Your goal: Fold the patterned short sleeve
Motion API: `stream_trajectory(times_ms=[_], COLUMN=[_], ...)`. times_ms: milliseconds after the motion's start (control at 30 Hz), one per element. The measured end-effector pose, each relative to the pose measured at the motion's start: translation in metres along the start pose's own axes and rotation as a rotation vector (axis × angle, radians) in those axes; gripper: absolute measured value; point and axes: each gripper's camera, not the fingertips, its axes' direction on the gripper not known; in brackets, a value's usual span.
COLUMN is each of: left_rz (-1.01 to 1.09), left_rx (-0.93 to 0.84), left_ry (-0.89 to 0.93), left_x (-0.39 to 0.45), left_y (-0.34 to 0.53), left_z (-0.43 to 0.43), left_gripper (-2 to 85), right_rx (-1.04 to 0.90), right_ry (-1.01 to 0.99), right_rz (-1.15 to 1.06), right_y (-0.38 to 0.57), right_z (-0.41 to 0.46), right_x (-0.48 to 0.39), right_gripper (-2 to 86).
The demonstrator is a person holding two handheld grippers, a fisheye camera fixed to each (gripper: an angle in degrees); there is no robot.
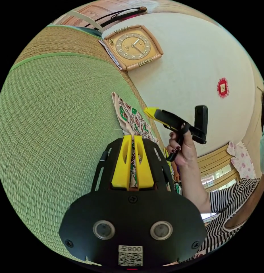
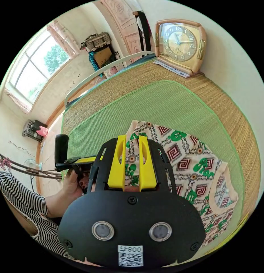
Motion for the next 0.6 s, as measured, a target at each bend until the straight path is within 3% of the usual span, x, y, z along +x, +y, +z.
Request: stream_trajectory(times_ms=[200, 600], left_rz=[0.0, 0.038], left_rx=[-0.015, -0.024], left_ry=[0.014, 0.007], left_x=[-0.008, -0.001], left_y=[-0.002, -0.005], left_z=[-0.015, -0.027], left_gripper=[1.3, 1.3], right_rx=[-0.105, -0.137], right_ry=[0.116, 0.267], right_rz=[-0.04, -0.068], right_y=[-0.063, -0.099], right_z=[0.055, 0.085], right_x=[-0.027, -0.056], right_gripper=[8.1, 3.9])
